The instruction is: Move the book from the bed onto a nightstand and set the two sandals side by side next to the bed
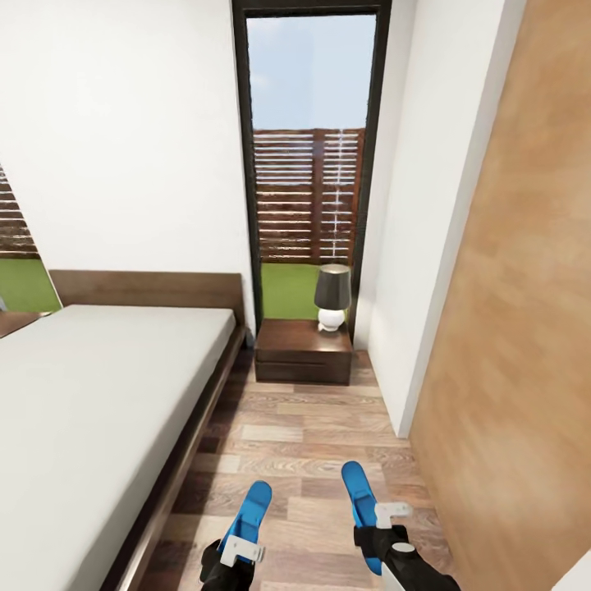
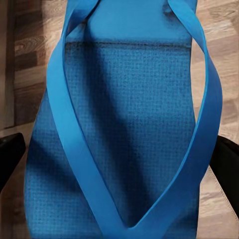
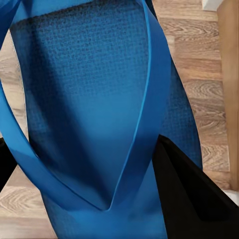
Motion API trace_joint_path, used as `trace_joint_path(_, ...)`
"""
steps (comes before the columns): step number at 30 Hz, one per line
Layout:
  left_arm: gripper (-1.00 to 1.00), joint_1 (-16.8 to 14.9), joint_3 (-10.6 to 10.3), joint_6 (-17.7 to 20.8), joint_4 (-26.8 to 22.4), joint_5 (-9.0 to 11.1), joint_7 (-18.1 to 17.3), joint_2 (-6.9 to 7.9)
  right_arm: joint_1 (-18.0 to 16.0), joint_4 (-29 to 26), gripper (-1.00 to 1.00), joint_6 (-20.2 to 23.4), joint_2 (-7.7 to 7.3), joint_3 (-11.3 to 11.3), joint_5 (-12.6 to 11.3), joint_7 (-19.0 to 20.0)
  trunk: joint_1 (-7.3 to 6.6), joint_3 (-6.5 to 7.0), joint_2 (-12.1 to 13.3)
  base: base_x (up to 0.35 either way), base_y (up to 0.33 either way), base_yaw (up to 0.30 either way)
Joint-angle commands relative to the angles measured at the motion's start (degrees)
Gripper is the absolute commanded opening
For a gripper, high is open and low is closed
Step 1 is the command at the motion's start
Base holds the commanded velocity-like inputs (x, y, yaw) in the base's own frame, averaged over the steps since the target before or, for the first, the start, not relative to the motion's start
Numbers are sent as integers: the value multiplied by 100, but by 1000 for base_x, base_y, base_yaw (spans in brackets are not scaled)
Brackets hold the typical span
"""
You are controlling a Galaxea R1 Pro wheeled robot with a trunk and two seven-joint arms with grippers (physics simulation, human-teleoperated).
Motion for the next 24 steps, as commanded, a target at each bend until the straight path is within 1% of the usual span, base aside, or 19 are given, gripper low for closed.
trace_joint_path(1,-100,-7,-50,-19,5,56,38,2,-5,11,-100,-4,0,21,-2,-28,4,-8,-6,300,-149,0)
trace_joint_path(7,-100,-7,-45,23,8,59,4,0,-5,27,-100,-4,-12,22,-2,-29,4,-8,-6,300,-144,0)
trace_joint_path(9,-100,-9,-25,44,130,61,-16,-1,47,84,-100,-7,-25,19,6,-30,4,-8,-6,300,-93,0)
trace_joint_path(11,-100,-17,-1,42,493,87,-25,-2,161,176,-100,-104,-46,18,13,-32,4,-8,-6,296,-43,0)
trace_joint_path(13,-100,-21,13,26,703,106,-29,-2,205,250,-100,-236,-55,18,14,-30,4,-8,-6,267,-22,0)
trace_joint_path(17,-100,-20,28,15,863,140,-31,8,237,355,-100,-340,-39,29,18,-30,4,-8,-6,202,-9,0)
trace_joint_path(20,-100,-13,27,8,917,297,-32,12,250,531,-100,-375,-42,30,21,-32,4,-8,-6,164,-3,0)
trace_joint_path(21,-100,-11,27,2,930,422,-32,13,255,627,-100,-387,-54,30,24,-34,4,-8,-6,155,-1,0)
trace_joint_path(22,-100,-10,27,-2,935,485,-32,14,257,664,-100,-391,-61,30,24,-35,4,-8,-6,153,-1,0)
trace_joint_path(23,-100,-9,27,-7,942,593,-32,14,274,720,-100,-399,-74,26,24,-35,4,-8,-6,150,-1,0)
trace_joint_path(24,-100,-9,27,-10,945,634,-32,14,289,739,-100,-403,-80,25,24,-36,4,-8,-6,149,-1,0)
